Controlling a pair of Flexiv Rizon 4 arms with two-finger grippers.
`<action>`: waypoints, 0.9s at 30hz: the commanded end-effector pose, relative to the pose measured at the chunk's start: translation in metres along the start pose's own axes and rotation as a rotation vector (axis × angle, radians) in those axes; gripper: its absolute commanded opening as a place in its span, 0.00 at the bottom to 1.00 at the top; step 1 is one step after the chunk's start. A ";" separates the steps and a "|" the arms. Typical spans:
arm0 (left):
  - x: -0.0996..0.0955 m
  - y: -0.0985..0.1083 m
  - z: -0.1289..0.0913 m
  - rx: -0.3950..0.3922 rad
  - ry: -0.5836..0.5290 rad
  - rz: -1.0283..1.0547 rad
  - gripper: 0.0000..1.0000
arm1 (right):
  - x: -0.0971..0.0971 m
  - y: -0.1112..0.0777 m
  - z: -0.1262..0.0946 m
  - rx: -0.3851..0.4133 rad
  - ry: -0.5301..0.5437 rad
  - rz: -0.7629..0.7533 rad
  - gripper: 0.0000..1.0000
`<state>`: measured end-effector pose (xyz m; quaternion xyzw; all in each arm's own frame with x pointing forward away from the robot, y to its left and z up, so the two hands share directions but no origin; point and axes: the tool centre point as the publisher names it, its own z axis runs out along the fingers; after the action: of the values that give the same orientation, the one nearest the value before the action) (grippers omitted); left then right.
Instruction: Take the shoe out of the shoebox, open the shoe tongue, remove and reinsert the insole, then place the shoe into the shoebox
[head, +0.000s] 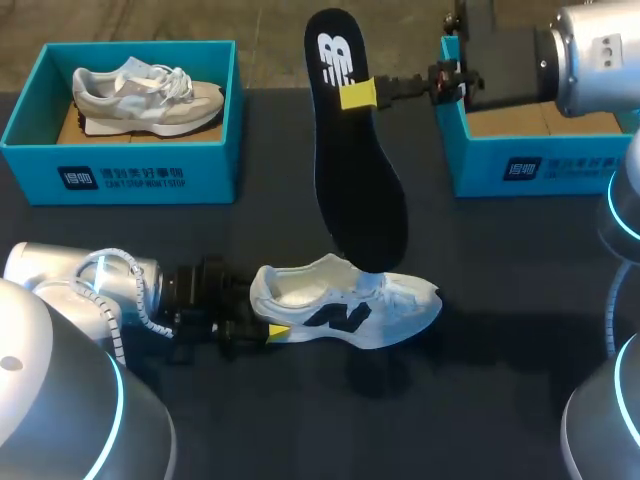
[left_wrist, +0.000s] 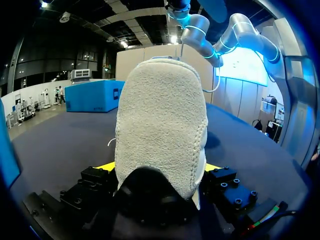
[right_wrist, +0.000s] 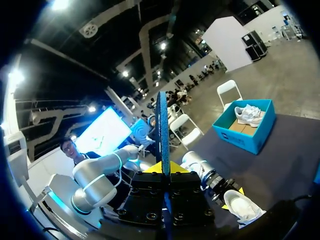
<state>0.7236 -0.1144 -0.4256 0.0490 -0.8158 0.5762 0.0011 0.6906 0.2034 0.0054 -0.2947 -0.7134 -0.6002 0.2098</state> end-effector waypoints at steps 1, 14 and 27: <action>-0.003 0.004 0.002 -0.004 0.001 -0.001 0.00 | 0.002 0.000 -0.005 -0.036 0.002 0.033 0.00; -0.003 0.004 0.002 -0.004 0.001 -0.001 0.00 | 0.020 -0.015 -0.038 -0.076 0.068 0.122 0.00; -0.003 0.004 0.002 -0.004 0.001 -0.001 0.00 | 0.023 -0.051 -0.049 -0.075 0.031 0.163 0.00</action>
<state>0.7237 -0.1144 -0.4257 0.0490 -0.8158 0.5762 0.0011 0.6492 0.1606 0.0010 -0.3458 -0.6682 -0.6044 0.2621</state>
